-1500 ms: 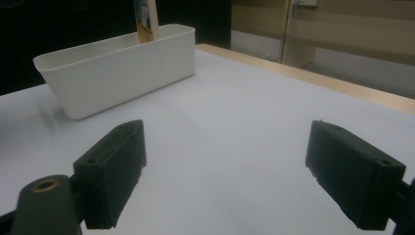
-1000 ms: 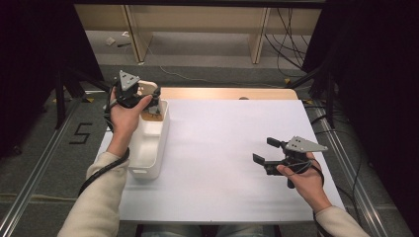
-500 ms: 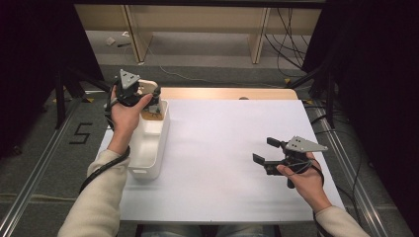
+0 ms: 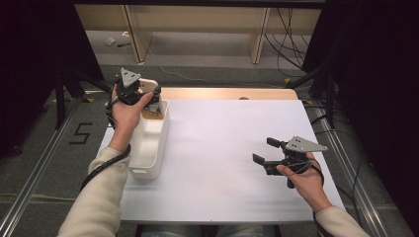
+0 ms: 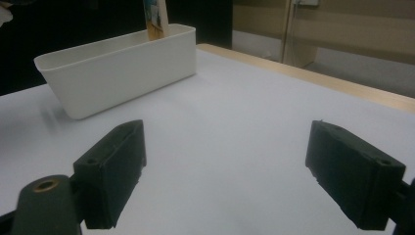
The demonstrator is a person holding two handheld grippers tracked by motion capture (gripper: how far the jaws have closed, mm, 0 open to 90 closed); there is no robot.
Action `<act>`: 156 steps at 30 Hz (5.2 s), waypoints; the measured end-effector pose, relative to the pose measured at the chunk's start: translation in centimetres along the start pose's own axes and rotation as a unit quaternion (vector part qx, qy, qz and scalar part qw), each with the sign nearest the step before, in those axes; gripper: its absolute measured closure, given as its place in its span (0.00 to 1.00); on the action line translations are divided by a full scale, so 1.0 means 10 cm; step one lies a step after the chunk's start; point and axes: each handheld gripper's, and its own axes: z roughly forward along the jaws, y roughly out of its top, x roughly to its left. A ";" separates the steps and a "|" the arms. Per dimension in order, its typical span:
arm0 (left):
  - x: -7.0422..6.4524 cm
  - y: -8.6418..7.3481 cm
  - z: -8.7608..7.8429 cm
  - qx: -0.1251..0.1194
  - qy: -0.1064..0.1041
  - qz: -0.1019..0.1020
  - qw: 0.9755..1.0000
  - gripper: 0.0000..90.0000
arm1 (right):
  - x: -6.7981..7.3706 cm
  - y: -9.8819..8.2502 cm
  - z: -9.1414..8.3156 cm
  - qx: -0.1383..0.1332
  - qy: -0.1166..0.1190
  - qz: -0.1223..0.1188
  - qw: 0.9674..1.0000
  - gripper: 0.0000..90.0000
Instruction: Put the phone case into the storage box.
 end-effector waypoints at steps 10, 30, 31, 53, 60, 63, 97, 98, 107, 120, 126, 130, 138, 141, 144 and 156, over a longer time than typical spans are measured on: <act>0.01 0.02 0.04 0.001 0.000 0.001 1.000 0.11 | 0.00 0.00 0.00 0.000 0.000 -0.001 1.000 0.18; 0.03 0.02 0.10 0.009 0.001 0.000 1.000 0.11 | 0.00 0.00 0.00 0.000 0.001 0.000 1.000 0.18; 0.03 0.02 0.10 0.009 0.001 0.000 1.000 0.11 | 0.00 0.00 0.01 0.000 0.001 0.000 1.000 0.18; 0.04 0.03 0.17 0.013 0.004 0.001 1.000 0.11 | 0.00 0.00 0.01 0.000 0.002 0.000 1.000 0.18; 0.05 0.03 0.19 0.015 0.004 0.000 1.000 0.11 | 0.00 0.00 0.01 0.000 0.002 0.000 1.000 0.18; 0.05 0.02 0.20 0.017 0.005 0.000 1.000 0.11 | 0.00 0.00 0.01 0.001 0.002 0.000 1.000 0.18; 0.08 0.03 0.28 0.024 0.005 -0.003 1.000 0.11 | 0.00 0.00 0.01 0.001 0.002 0.001 1.000 0.18; 0.09 0.04 0.29 0.023 0.005 -0.003 1.000 0.11 | 0.00 0.00 0.01 0.001 0.002 0.000 1.000 0.18; 0.09 0.03 0.32 0.027 0.005 -0.004 1.000 0.11 | 0.00 -0.01 0.01 0.001 0.003 0.001 1.000 0.18; 0.09 0.03 0.36 0.030 0.004 -0.006 1.000 0.11 | 0.00 -0.01 0.01 0.001 0.003 0.001 1.000 0.18; 0.10 0.03 0.38 0.031 0.005 -0.007 0.999 0.11 | -0.01 -0.01 0.01 0.001 0.003 0.001 1.000 0.18; 0.10 0.02 0.38 0.031 0.004 -0.007 0.999 0.11 | -0.01 -0.01 0.01 0.001 0.003 0.001 1.000 0.18; 0.10 0.00 0.41 0.035 0.004 -0.006 0.999 0.11 | -0.01 -0.01 0.01 0.001 0.003 0.001 1.000 0.18; 0.10 0.00 0.42 0.035 0.004 -0.005 0.999 0.11 | -0.01 -0.01 0.01 0.000 0.002 0.000 1.000 0.18; 0.10 0.00 0.43 0.036 0.004 -0.004 0.999 0.11 | -0.01 -0.01 0.02 0.000 0.003 0.000 1.000 0.18; 0.10 -0.01 0.45 0.039 0.005 -0.005 0.999 0.11 | -0.01 -0.01 0.01 0.001 0.003 0.000 1.000 0.18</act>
